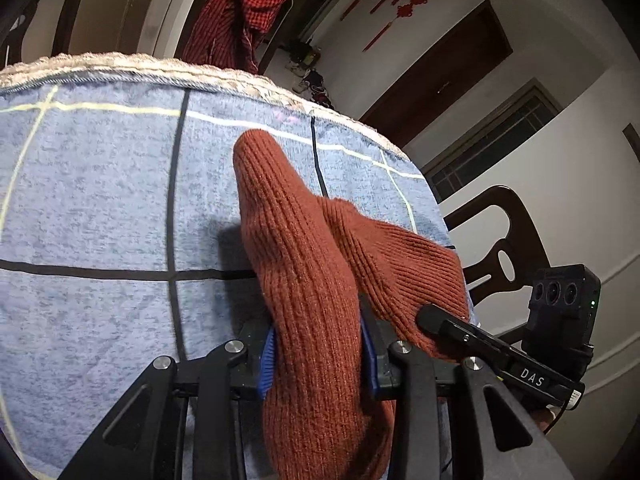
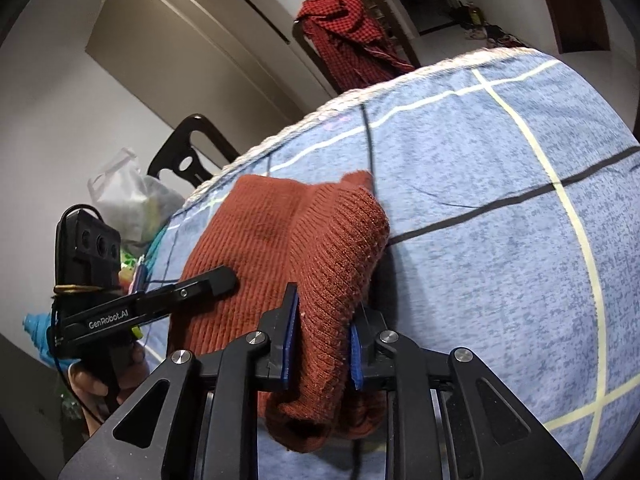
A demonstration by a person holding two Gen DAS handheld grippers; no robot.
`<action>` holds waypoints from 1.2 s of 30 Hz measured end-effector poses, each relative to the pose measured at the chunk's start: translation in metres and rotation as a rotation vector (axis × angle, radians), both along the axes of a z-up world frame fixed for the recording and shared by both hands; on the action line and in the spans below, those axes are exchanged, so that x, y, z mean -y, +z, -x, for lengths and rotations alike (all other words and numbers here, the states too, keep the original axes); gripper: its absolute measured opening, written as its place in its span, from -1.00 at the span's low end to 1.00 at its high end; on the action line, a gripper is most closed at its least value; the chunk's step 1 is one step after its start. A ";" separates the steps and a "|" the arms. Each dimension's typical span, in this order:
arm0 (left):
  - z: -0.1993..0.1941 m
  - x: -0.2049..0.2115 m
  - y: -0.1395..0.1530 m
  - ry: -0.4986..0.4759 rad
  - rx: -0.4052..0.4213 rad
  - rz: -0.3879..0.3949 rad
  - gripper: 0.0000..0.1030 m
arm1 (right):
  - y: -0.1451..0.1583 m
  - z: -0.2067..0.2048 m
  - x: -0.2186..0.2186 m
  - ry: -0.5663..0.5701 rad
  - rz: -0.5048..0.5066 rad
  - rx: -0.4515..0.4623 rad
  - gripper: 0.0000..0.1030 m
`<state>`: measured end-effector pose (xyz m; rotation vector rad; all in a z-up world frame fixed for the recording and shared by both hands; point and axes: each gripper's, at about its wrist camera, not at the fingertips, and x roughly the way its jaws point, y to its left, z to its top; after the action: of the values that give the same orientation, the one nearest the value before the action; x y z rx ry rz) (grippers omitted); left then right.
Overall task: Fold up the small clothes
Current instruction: 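Lift the gripped edge with both grippers and fold it over the sweater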
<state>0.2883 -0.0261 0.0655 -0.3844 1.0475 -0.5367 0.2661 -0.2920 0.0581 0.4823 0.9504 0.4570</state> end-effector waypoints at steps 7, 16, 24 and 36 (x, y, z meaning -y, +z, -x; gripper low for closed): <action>0.010 -0.036 0.015 0.033 0.018 -0.018 -0.29 | 0.013 0.005 -0.030 0.035 -0.044 0.024 -0.60; 0.024 -0.088 0.015 0.080 0.020 -0.026 -0.29 | 0.020 0.016 -0.082 0.105 -0.059 0.054 -0.75; 0.021 -0.124 -0.015 0.138 -0.036 -0.038 -0.29 | 0.010 0.025 -0.109 0.092 0.007 0.051 -0.75; 0.025 -0.133 -0.031 0.132 -0.040 -0.052 -0.03 | -0.021 0.025 -0.080 -0.017 0.100 -0.055 -0.01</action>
<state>0.2635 0.1066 0.0341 -0.4169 1.0638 -0.3847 0.2414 -0.2122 0.0374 0.4135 1.0163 0.3806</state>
